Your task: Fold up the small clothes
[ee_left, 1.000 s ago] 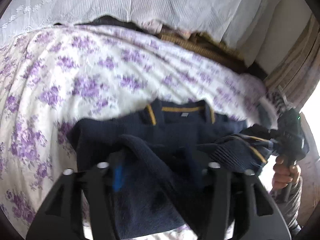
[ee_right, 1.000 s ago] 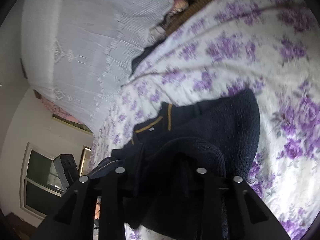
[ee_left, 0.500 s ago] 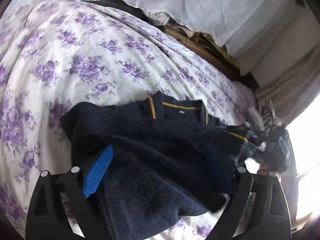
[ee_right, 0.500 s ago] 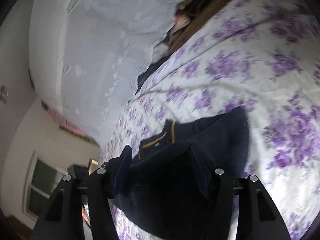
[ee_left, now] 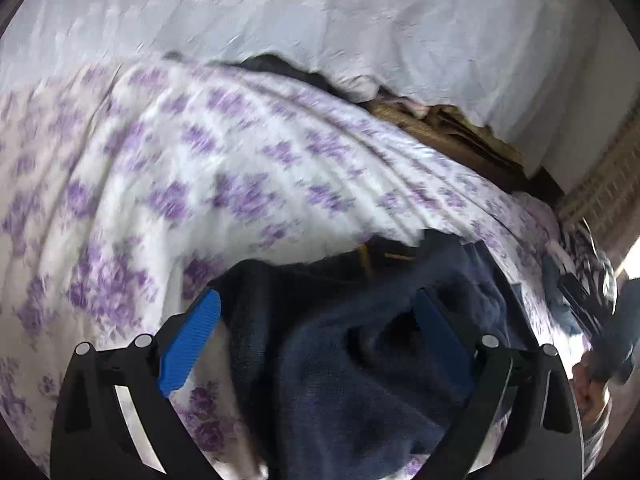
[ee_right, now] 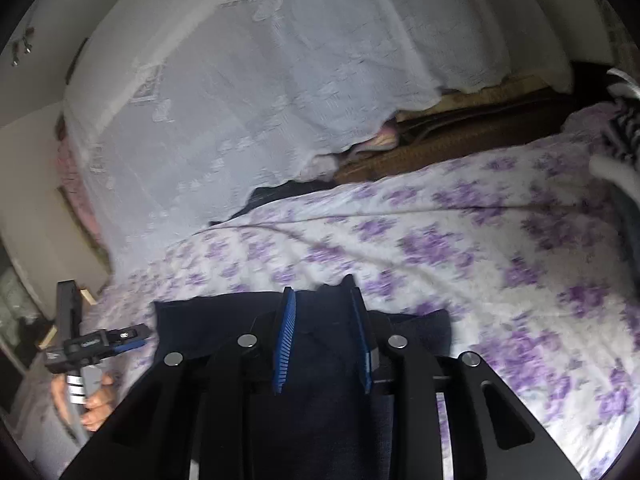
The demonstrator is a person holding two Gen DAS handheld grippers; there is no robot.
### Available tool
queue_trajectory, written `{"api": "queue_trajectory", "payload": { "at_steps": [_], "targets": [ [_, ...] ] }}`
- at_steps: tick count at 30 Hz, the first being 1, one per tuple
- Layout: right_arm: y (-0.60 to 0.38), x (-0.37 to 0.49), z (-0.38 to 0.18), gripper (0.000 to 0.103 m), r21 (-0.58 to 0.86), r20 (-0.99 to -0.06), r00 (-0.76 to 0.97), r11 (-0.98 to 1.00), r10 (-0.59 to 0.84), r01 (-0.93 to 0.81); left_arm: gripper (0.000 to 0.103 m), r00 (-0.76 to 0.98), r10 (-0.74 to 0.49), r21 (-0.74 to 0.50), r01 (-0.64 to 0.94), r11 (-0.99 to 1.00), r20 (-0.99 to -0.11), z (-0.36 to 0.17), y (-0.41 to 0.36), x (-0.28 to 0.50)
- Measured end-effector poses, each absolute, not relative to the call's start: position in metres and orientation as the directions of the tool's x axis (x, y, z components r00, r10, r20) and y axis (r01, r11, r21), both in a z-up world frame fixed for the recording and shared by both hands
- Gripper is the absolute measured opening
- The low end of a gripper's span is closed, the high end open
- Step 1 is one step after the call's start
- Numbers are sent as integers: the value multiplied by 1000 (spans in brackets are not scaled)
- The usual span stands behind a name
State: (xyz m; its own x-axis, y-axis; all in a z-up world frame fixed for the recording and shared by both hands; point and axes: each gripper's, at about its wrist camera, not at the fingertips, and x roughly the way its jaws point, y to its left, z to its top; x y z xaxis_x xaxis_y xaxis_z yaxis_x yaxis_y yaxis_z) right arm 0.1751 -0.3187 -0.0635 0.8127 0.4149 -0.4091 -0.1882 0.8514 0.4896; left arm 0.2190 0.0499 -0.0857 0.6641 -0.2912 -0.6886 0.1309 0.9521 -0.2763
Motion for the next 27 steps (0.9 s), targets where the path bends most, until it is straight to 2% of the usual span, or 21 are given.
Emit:
{"api": "queue_trajectory", "payload": {
  "at_steps": [6, 7, 10, 12, 14, 15, 16, 17, 21, 25, 27],
  "targets": [
    [-277, 217, -74, 30, 453, -561, 703, 873, 437, -181, 96, 724, -204, -27, 249, 968, -659, -64, -17, 209],
    [-268, 224, -73, 31, 436, -585, 691, 883, 425, -174, 99, 730, -162, 32, 244, 969, -664, -65, -31, 214],
    [-252, 247, -75, 38, 431, -615, 673, 890, 410, -149, 98, 696, -55, 128, 208, 970, -716, -81, -51, 244],
    [-249, 256, -84, 51, 406, -625, 687, 906, 372, -121, 98, 659, 4, 138, 152, 979, -752, -100, -45, 264],
    [-250, 266, -110, 54, 340, -678, 675, 938, 292, -64, 99, 590, 51, 133, 97, 986, -806, -135, -30, 282],
    [-254, 270, -126, 54, 354, -699, 644, 933, 310, -65, 99, 565, 6, 73, 95, 993, -825, -150, -21, 287],
    [-258, 270, -130, 54, 379, -675, 660, 923, 330, -75, 99, 565, -57, -17, 76, 997, -823, -155, -9, 289],
    [-260, 269, -127, 54, 385, -674, 658, 920, 335, -74, 99, 557, -64, -23, 80, 997, -828, -151, -8, 290],
    [-255, 249, -112, 53, 303, -647, 720, 951, 252, -60, 98, 608, -30, 27, 85, 996, -794, -140, -12, 274],
    [-239, 222, -93, 54, 252, -616, 741, 958, 269, -139, 98, 671, -67, 56, 161, 985, -738, -117, -23, 242],
    [-226, 216, -96, 59, 188, -659, 712, 970, 243, -157, 98, 654, -48, 105, 193, 976, -755, -123, -32, 231]
  ]
}}
